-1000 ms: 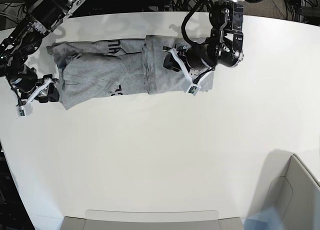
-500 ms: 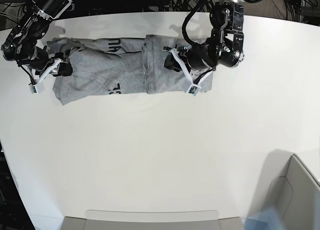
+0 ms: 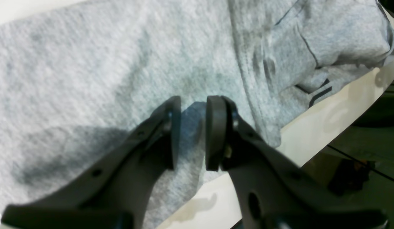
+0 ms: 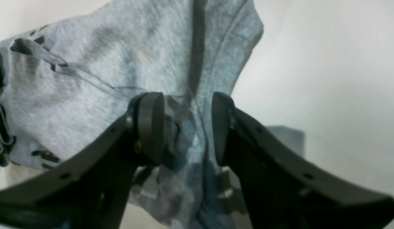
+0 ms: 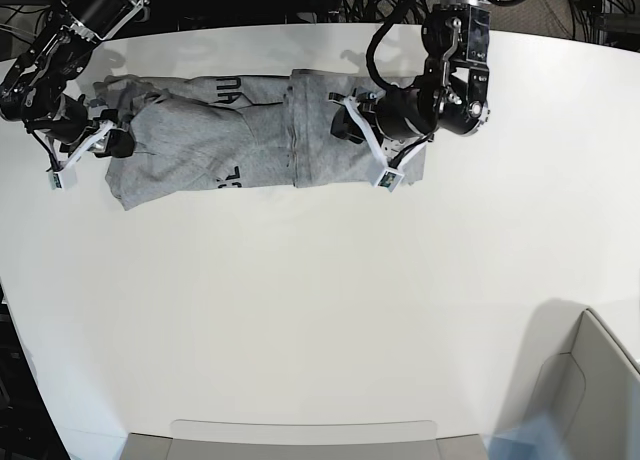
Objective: Fold the T-shirt properly
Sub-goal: 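Grasp the opposite end with the right gripper and fold inward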
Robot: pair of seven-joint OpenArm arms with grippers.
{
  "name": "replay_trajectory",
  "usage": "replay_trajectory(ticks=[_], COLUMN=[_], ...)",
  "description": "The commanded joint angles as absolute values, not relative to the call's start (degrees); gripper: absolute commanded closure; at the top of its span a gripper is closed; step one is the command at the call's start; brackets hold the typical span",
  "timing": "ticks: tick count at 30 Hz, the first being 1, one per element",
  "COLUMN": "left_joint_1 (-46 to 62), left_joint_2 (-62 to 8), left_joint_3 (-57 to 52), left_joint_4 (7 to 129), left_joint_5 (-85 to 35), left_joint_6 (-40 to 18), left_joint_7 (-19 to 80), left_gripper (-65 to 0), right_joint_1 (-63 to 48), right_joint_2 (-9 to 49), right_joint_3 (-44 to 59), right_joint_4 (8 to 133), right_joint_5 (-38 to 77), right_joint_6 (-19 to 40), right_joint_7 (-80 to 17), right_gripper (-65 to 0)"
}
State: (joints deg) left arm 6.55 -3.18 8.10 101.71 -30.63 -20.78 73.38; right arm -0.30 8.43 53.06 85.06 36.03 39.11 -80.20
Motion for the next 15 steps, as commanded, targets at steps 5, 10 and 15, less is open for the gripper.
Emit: replay_trajectory(ticks=[5, 10, 15], left_joint_1=[5.85, 5.85, 5.85], left_joint_2=[-3.12, -3.12, -3.12], left_joint_3=[8.22, 8.22, 8.13], left_joint_4=[102.55, 102.55, 102.55], left_joint_5=[-31.34, -31.34, -31.34], left_joint_6=[-20.97, -20.97, -20.97], left_joint_7=[72.75, 72.75, 72.75], left_gripper=[-13.3, -13.3, -13.3], right_joint_1=[0.4, 0.04, 0.22], right_joint_2=[10.95, 10.95, 11.03], right_joint_3=[53.23, 53.23, 52.53], right_joint_4=[85.49, 81.8, 76.35], right_joint_5=[34.95, 30.64, 29.05], right_joint_6=[40.0, 40.0, 40.0], right_joint_7=[-80.0, -80.0, -80.0], right_gripper=[-25.0, -25.0, -25.0])
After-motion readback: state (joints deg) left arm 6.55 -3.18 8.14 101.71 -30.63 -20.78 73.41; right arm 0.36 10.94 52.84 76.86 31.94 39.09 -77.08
